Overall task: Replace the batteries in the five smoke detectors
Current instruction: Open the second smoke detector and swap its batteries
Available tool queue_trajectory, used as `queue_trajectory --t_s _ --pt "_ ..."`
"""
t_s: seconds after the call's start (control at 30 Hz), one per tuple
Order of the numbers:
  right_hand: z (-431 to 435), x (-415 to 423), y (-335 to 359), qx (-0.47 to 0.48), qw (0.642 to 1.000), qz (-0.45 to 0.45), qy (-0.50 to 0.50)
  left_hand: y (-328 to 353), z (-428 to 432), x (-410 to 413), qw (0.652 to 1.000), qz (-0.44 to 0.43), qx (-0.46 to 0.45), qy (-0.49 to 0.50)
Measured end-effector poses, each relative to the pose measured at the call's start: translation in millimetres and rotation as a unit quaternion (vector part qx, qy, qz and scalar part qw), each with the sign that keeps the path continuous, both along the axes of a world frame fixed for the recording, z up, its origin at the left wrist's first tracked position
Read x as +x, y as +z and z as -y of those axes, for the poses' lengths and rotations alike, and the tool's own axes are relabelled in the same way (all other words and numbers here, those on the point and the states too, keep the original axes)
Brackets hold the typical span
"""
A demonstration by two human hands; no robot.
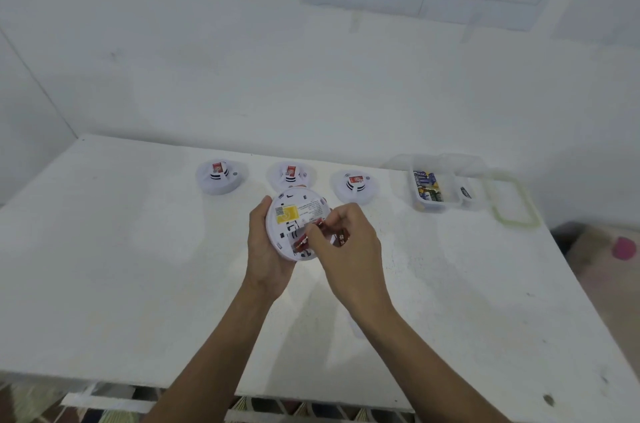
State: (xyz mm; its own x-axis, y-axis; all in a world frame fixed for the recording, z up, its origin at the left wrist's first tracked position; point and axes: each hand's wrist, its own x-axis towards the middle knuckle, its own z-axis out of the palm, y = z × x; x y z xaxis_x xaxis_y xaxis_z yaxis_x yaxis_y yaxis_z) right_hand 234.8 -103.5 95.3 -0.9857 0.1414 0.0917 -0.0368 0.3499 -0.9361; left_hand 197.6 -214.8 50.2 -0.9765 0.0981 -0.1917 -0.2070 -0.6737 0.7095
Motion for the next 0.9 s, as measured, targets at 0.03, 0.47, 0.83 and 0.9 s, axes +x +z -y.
queue_trajectory --t_s 0.03,0.47,0.83,0.9 --pt "-4 -2 0 -0.009 1.000 -0.004 -0.004 -1 -3 -2 1.000 0.001 -0.001 -0.001" --pt "-149 -62 20 -0.005 0.997 0.071 -0.025 -12 -76 -27 0.997 0.019 0.046 -0.055" --pt "-314 -166 -8 0.145 0.977 0.137 -0.072 -14 -157 -62 0.997 0.034 0.049 -0.053" --pt "-331 -186 -19 0.165 0.972 0.149 -0.076 -19 -169 -67 0.997 0.044 0.054 -0.047"
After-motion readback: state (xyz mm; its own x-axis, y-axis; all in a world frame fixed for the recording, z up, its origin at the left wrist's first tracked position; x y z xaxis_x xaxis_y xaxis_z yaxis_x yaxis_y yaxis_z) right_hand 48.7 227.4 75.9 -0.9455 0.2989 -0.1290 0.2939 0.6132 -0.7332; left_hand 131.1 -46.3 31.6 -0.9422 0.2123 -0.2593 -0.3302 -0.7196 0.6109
